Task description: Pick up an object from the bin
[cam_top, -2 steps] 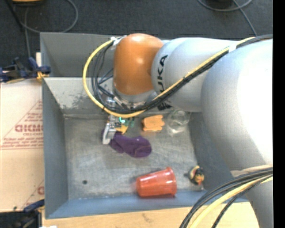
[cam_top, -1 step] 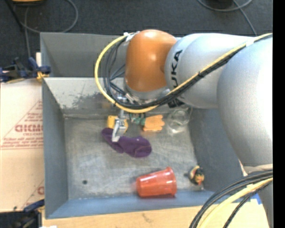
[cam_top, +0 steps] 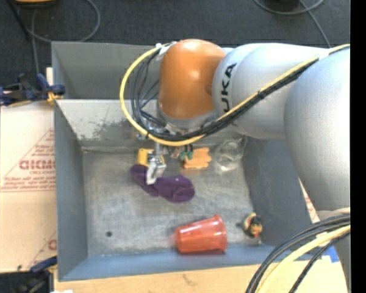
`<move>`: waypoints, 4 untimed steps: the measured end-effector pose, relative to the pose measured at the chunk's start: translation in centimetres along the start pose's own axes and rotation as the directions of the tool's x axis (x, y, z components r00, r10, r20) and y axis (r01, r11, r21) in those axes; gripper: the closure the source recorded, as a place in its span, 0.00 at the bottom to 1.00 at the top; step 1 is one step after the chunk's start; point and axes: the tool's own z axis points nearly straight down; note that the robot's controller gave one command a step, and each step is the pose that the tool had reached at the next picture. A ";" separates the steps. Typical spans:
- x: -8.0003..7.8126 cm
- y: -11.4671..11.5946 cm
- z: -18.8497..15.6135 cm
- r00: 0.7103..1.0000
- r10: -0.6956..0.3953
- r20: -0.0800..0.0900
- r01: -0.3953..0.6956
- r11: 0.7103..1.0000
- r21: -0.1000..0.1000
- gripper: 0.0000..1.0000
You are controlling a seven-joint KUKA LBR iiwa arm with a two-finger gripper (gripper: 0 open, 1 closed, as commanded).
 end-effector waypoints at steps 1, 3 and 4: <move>-2.0 -1.1 6.6 0.978 0.209 -0.002 -0.209 0.978 -0.011 1.00; -1.7 -1.2 6.4 0.977 0.212 0.006 -0.212 0.977 -0.008 1.00; -1.7 -1.2 6.4 0.977 0.214 0.006 -0.214 0.977 -0.008 1.00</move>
Offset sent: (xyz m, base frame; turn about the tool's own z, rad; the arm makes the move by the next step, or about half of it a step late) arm 0.0000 0.0000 0.0000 0.0000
